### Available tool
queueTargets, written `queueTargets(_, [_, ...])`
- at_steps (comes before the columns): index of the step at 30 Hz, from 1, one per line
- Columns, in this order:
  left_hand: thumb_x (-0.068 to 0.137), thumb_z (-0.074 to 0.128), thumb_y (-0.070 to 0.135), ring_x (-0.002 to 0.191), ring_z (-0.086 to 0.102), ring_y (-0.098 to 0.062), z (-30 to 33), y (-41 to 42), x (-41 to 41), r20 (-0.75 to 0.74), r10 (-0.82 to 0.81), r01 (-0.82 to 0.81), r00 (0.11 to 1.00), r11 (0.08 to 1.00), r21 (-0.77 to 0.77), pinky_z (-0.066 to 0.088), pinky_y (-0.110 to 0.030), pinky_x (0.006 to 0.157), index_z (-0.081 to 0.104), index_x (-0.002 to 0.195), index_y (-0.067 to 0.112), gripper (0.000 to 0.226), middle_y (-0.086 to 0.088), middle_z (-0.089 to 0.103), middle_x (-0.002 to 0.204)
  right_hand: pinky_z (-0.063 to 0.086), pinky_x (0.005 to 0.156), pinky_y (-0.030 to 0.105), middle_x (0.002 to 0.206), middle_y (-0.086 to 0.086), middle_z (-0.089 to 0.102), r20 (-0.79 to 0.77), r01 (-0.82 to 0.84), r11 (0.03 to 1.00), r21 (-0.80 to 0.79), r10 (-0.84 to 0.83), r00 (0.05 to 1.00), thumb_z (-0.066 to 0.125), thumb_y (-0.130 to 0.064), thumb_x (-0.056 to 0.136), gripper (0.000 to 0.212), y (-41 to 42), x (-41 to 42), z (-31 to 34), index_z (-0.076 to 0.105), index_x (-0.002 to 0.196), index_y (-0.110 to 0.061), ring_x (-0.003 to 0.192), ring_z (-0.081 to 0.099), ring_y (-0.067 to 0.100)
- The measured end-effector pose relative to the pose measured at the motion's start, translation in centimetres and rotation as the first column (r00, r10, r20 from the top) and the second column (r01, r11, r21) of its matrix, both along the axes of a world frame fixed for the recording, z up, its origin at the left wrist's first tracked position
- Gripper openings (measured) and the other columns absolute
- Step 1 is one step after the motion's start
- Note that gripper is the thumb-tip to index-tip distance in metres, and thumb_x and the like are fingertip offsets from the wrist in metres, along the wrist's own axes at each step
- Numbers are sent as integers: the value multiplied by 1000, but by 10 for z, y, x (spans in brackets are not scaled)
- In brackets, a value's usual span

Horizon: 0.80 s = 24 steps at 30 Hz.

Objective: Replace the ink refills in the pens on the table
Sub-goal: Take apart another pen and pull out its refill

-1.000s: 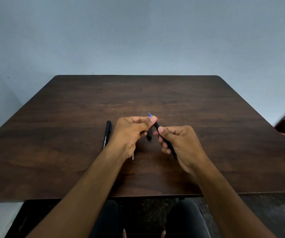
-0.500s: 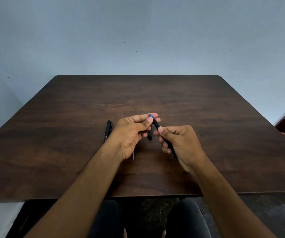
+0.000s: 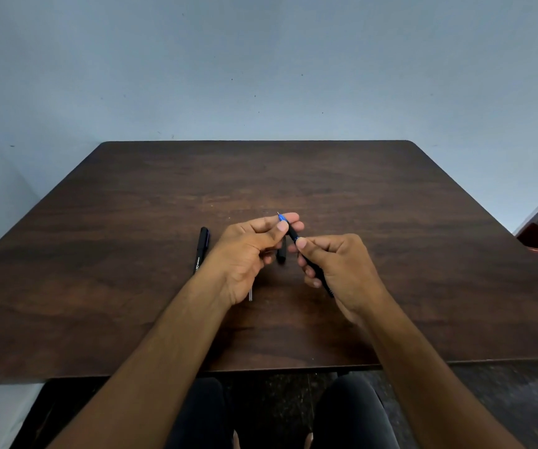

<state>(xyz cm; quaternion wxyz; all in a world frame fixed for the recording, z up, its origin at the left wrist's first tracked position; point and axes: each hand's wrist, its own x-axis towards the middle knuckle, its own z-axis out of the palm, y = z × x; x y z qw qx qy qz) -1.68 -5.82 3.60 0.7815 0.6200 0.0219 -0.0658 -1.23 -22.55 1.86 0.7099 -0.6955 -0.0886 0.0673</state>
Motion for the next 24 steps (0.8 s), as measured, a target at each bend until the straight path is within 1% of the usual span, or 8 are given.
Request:
queueTargets(5, [64, 85, 35, 58, 42, -5, 0, -4, 1, -35, 148, -148, 988, 989, 0, 35, -19, 53, 79, 95, 9, 41, 1, 74, 92, 38, 47, 25, 64, 6, 60, 1, -6, 1000, 5, 6, 1000, 62, -10, 100, 21, 2, -3, 1, 78, 89, -2, 53, 47, 12])
queueTargets(8, [50, 91, 40, 57, 41, -7, -1, -5, 4, -64, 222, -222, 973, 975, 16, 38, -22, 54, 78, 85, 9, 49, -1, 63, 75, 40, 47, 24, 64, 5, 61, 12, -11, 1000, -18, 11, 1000, 62, -12, 100, 21, 1, -2, 1, 79, 90, -5, 53, 49, 11])
queueTargets(11, [54, 89, 45, 61, 43, -9, 0, -5, 6, -59, 199, -195, 978, 979, 65, 41, -27, 61, 74, 76, 17, 39, 5, 61, 66, 41, 48, 24, 64, 2, 63, 27, -8, 999, -50, 10, 1000, 62, -14, 100, 21, 1, 0, 0, 80, 91, -7, 54, 50, 11])
queueTargets(13, [64, 84, 46, 68, 45, -10, 2, -4, 5, -40, 117, -114, 992, 991, 72, 40, -27, 67, 77, 85, 16, 37, 6, 64, 71, 41, 48, 24, 63, 1, 63, 24, -3, 999, -44, 4, 1000, 62, -15, 100, 21, 1, 1, 0, 79, 90, -8, 54, 50, 11])
queueTargets(15, [80, 75, 38, 75, 50, -7, 2, -1, 3, -21, 19, -18, 1000, 999, 50, 40, -25, 70, 77, 103, 15, 33, 5, 75, 94, 40, 46, 23, 63, 2, 62, 10, 3, 1000, -29, -2, 1000, 62, -14, 101, 22, 0, 3, -1, 79, 89, -6, 53, 49, 12])
queueTargets(17, [92, 64, 23, 76, 57, -2, 1, 1, 2, -1, -22, 22, 1000, 1000, 9, 41, -21, 69, 73, 113, 15, 24, 1, 75, 112, 39, 45, 24, 62, 2, 61, 2, 3, 1000, -19, -3, 1000, 62, -13, 101, 23, 0, 3, -2, 79, 87, -5, 53, 48, 12])
queueTargets(20, [91, 66, 16, 66, 62, 0, -1, 0, 1, 4, 30, -30, 1000, 999, -38, 42, -18, 60, 74, 109, 12, 21, -5, 76, 108, 38, 44, 23, 61, 2, 60, -5, -6, 1000, -1, 6, 1000, 62, -12, 101, 23, 2, 3, -3, 79, 87, -3, 52, 47, 12])
queueTargets(24, [66, 85, 32, 59, 47, -6, -2, -2, 2, -19, 145, -145, 989, 989, -25, 38, -20, 54, 78, 90, 9, 34, -3, 73, 86, 40, 46, 23, 62, 3, 61, -14, -12, 1000, -10, 12, 1000, 63, -13, 100, 21, 4, 1, -3, 79, 90, -4, 54, 49, 12])
